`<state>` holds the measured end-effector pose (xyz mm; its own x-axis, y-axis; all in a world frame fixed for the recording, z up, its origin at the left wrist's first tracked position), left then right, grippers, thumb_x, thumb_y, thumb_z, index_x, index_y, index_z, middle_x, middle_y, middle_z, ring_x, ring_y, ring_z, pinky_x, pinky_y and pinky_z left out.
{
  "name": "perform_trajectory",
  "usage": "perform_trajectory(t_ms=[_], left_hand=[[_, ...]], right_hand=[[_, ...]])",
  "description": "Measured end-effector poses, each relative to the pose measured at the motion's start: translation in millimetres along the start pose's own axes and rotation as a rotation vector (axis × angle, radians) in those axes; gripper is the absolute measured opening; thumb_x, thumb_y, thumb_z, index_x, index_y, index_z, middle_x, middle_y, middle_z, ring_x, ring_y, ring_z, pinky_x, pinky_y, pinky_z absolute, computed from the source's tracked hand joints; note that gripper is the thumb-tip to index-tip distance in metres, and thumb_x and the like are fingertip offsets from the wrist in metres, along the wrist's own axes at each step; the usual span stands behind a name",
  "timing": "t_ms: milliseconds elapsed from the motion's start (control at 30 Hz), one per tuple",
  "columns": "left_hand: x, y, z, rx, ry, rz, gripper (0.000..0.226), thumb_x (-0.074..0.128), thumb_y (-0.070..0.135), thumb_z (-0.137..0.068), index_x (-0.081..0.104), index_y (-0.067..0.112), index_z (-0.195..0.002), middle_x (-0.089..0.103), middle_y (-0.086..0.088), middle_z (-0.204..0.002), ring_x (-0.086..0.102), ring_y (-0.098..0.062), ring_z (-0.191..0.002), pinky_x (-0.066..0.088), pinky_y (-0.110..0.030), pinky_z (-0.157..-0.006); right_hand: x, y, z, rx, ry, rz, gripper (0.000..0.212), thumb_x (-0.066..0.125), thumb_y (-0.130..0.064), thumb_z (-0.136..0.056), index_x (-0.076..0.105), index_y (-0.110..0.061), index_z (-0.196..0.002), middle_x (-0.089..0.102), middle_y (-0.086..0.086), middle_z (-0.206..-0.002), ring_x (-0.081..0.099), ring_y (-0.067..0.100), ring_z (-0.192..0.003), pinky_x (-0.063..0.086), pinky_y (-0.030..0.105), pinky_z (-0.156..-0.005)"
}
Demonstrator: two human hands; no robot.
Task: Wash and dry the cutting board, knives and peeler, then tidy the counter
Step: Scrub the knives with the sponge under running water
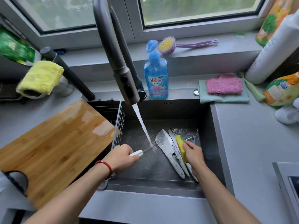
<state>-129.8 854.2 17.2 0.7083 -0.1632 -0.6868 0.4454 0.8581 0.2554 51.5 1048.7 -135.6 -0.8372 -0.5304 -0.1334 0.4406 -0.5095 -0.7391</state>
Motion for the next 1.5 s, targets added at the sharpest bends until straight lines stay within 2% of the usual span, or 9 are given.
perform_trajectory(t_ms=[67,167,433,667,800,900,1133,1367,1500], left_hand=[[-1.5,4.2,-4.7,0.071,0.099,-0.309,0.035,0.056,0.057,-0.095,0.065,0.023,-0.093,0.071,0.0,-0.088,0.066,-0.02,-0.079,0.05,-0.029,-0.066],[1.5,11.4,-12.7,0.163,0.211,-0.5,0.026,0.057,0.047,-0.093,0.06,0.024,-0.106,0.069,-0.002,-0.108,0.066,-0.027,-0.097,0.051,-0.035,-0.075],[11.3,43.0,-29.2,0.396,0.382,-0.757,0.023,0.059,0.04,-0.094,0.061,0.02,-0.105,0.067,-0.001,-0.106,0.059,-0.024,-0.102,0.046,-0.038,-0.083],[-20.6,-16.0,-3.3,0.527,0.469,-0.682,0.034,0.054,0.051,-0.098,0.062,0.025,-0.118,0.066,0.006,-0.11,0.053,-0.011,-0.098,0.042,-0.026,-0.087],[-49.8,-55.3,22.1,0.574,0.489,-0.609,0.029,0.076,0.042,-0.087,0.073,0.02,-0.106,0.073,0.003,-0.099,0.061,-0.014,-0.089,0.041,-0.026,-0.078],[-64.2,-92.9,39.4,0.541,0.584,-0.568,0.032,0.09,0.031,-0.072,0.074,0.017,-0.096,0.072,0.002,-0.089,0.062,-0.015,-0.078,0.043,-0.028,-0.071],[-60.6,-203.7,64.5,0.225,0.773,-0.389,0.033,0.059,0.047,-0.08,0.072,0.023,-0.1,0.069,0.009,-0.092,0.063,-0.019,-0.09,0.036,-0.04,-0.081],[-9.5,-198.2,31.7,-0.013,0.842,-0.215,0.03,0.083,0.015,-0.078,0.071,0.01,-0.106,0.07,-0.007,-0.094,0.064,-0.031,-0.088,0.042,-0.044,-0.074],[6.4,-192.2,17.7,-0.102,0.837,-0.144,0.034,0.084,0.012,-0.076,0.07,0.009,-0.107,0.069,-0.01,-0.094,0.061,-0.032,-0.089,0.043,-0.042,-0.072]], right_hand=[[-0.7,-0.4,0.3,-0.007,0.003,-0.006,0.036,0.059,-0.022,-0.101,0.064,-0.016,-0.137,0.065,-0.001,-0.128,0.059,0.016,-0.116,0.046,0.036,-0.108],[-4.5,1.5,0.2,-0.007,0.023,0.011,0.037,0.059,-0.023,-0.1,0.065,-0.018,-0.136,0.065,-0.001,-0.129,0.059,0.016,-0.119,0.045,0.038,-0.11],[-3.9,7.0,3.0,-0.023,0.081,-0.008,0.036,0.059,-0.02,-0.098,0.067,-0.016,-0.133,0.067,0.0,-0.128,0.06,0.015,-0.112,0.047,0.037,-0.108],[-14.1,9.7,0.8,-0.016,0.128,0.023,0.037,0.059,-0.024,-0.098,0.065,-0.018,-0.134,0.066,0.004,-0.127,0.062,0.024,-0.115,0.048,0.048,-0.108],[-11.4,9.6,1.0,-0.021,0.11,0.064,0.034,0.059,-0.025,-0.098,0.066,-0.019,-0.131,0.067,0.004,-0.122,0.062,0.025,-0.111,0.05,0.048,-0.104],[-8.2,6.8,-0.6,-0.036,0.106,0.091,0.034,0.06,-0.025,-0.098,0.067,-0.019,-0.13,0.064,0.001,-0.117,0.061,0.024,-0.108,0.051,0.044,-0.1],[3.8,4.7,-2.6,-0.046,0.112,0.129,0.035,0.062,-0.025,-0.096,0.068,-0.017,-0.129,0.068,0.006,-0.116,0.065,0.027,-0.106,0.054,0.047,-0.1],[6.2,3.7,3.0,-0.054,0.13,0.15,0.034,0.062,-0.022,-0.095,0.069,-0.015,-0.128,0.069,0.009,-0.116,0.065,0.034,-0.108,0.052,0.051,-0.097],[0.7,-0.4,9.4,-0.057,0.149,0.203,0.031,0.061,-0.022,-0.097,0.07,-0.016,-0.126,0.067,0.01,-0.112,0.064,0.035,-0.105,0.054,0.053,-0.097]])
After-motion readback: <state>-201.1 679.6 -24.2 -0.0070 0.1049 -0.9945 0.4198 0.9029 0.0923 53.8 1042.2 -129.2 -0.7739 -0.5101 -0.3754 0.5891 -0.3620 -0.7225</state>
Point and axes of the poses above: each hand's wrist, its own z-axis away from the middle knuckle, its own x-axis out of the palm, y = z × x, the point moved 2 cm from there along -z, towards the middle knuckle
